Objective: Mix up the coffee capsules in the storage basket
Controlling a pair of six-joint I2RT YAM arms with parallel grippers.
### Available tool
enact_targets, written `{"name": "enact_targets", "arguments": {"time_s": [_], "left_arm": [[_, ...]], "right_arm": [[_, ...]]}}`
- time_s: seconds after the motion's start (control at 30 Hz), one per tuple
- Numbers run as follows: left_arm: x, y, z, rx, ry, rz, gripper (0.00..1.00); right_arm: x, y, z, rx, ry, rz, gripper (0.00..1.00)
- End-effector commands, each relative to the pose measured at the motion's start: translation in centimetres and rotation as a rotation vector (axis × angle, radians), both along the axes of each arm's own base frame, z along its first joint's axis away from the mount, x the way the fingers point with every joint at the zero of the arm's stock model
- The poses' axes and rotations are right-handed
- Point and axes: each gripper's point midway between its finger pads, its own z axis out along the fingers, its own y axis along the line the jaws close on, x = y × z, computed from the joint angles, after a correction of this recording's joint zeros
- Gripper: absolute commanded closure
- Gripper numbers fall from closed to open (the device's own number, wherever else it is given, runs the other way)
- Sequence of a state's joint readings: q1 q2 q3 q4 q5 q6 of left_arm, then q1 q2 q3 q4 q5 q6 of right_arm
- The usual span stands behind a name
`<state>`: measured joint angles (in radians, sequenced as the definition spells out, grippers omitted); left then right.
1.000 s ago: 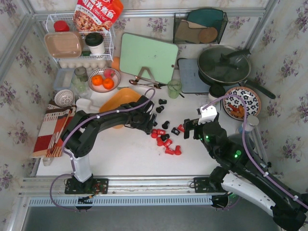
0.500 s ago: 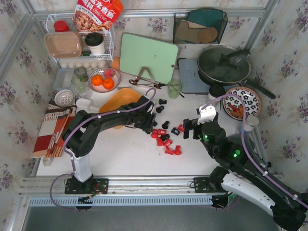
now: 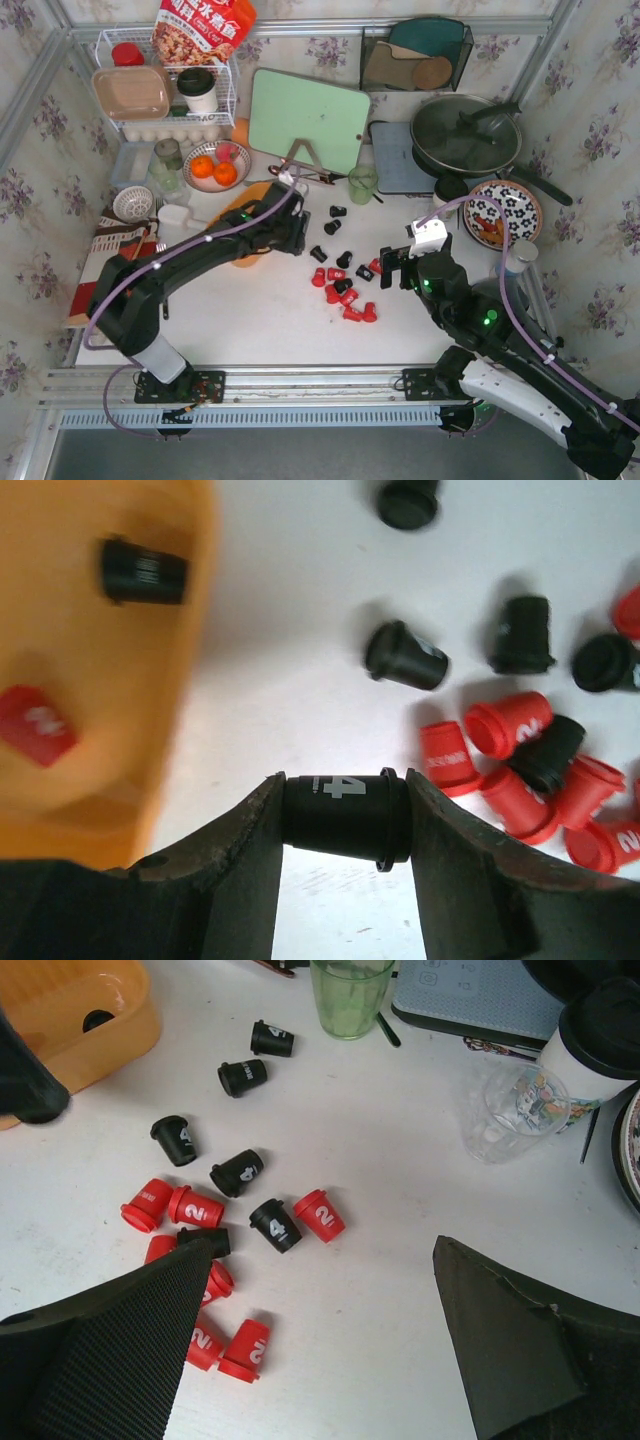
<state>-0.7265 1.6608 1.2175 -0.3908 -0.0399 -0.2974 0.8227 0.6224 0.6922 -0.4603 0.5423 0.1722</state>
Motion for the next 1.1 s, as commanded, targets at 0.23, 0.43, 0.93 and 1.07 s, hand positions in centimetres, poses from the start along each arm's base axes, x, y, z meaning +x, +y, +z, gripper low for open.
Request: {"name": "enact_targets", "arguments": {"time_s": [0.23,0.43,0.93,1.07], "left_arm": [[5.2,13.8,2.0,0.148,-0.08,0.376,0.48],[5.0,15.5,-1.3,0.113,0.03,0.428,0.43],[2.2,14.8,1.8,-0.09,-0.075,0.458,0.01],[-0.4,13.6,2.6,-0.125,-0.031,0.415,0.01]], "right_arm": [[0.4,0.6,0.7,0.021,-0.023,0.011,0.0],[0.8,1.0,-0.1,-0.012,0.007,0.011,0.0],[1.0,3.8,-3.7,-0.009,0.174,0.042,0.0],[0.9,4.5,-5.4,0.0,0.231,0.036,0.0]]}}
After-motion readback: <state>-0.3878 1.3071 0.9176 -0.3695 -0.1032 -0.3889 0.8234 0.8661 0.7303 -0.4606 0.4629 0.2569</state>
